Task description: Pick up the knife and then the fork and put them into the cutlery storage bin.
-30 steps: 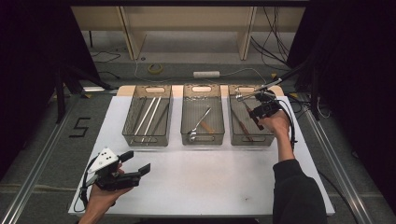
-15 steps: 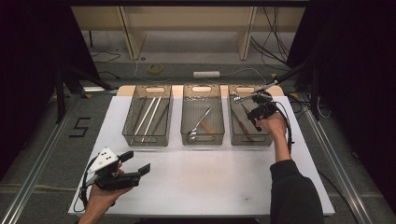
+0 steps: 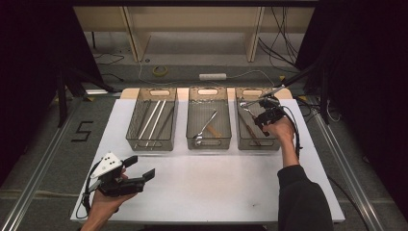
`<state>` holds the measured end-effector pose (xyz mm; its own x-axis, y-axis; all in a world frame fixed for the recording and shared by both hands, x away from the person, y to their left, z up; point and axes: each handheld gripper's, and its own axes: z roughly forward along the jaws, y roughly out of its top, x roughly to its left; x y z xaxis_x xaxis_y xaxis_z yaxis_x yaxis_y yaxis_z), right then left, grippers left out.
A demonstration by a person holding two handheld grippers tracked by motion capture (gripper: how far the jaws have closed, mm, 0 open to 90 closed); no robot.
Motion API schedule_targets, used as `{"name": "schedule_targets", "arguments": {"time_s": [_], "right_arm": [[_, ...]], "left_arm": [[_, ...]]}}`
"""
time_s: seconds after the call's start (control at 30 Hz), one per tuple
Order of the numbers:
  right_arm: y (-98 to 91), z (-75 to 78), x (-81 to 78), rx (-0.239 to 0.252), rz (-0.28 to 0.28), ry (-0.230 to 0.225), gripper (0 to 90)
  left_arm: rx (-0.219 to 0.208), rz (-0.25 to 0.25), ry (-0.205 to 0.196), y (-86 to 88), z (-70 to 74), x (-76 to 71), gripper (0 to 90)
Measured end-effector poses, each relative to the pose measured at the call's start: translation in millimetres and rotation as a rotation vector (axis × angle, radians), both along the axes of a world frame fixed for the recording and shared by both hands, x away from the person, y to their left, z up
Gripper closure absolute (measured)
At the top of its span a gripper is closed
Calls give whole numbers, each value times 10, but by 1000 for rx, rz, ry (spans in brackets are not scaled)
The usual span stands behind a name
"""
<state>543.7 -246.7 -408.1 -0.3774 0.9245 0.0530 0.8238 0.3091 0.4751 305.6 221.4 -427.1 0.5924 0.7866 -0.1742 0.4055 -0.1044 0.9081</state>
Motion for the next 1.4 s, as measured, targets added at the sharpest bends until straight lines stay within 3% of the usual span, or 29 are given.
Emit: {"name": "schedule_targets", "arguments": {"time_s": [0.1, 0.23, 0.4, 0.63, 0.97, 1.1, 1.23, 1.4], "right_arm": [[1, 10, 5, 12, -7, 1, 660], [-5, 110, -40, 44, -6, -50, 610], [13, 199, -155, 107, 47, -102, 566], [71, 203, -323, 155, 96, -141, 457], [161, 263, -703, 236, 166, -244, 379], [197, 279, -884, 245, 190, -291, 362], [180, 263, -1026, 292, 194, -337, 356], [162, 210, -1139, 323, 214, -345, 340]], "left_arm": [[3, -1, 0, 1, -4, -2, 165], [-2, 2, 1, 5, -3, 1, 164], [0, 1, 3, 2, -8, 3, 164], [2, -3, 5, -18, -11, 5, 164], [-6, -1, 12, -8, -20, 6, 163], [-10, -2, 17, -11, -28, 11, 163], [-8, -1, 24, -9, -37, 20, 163], [-12, -4, 26, -26, -29, 40, 163]]}}
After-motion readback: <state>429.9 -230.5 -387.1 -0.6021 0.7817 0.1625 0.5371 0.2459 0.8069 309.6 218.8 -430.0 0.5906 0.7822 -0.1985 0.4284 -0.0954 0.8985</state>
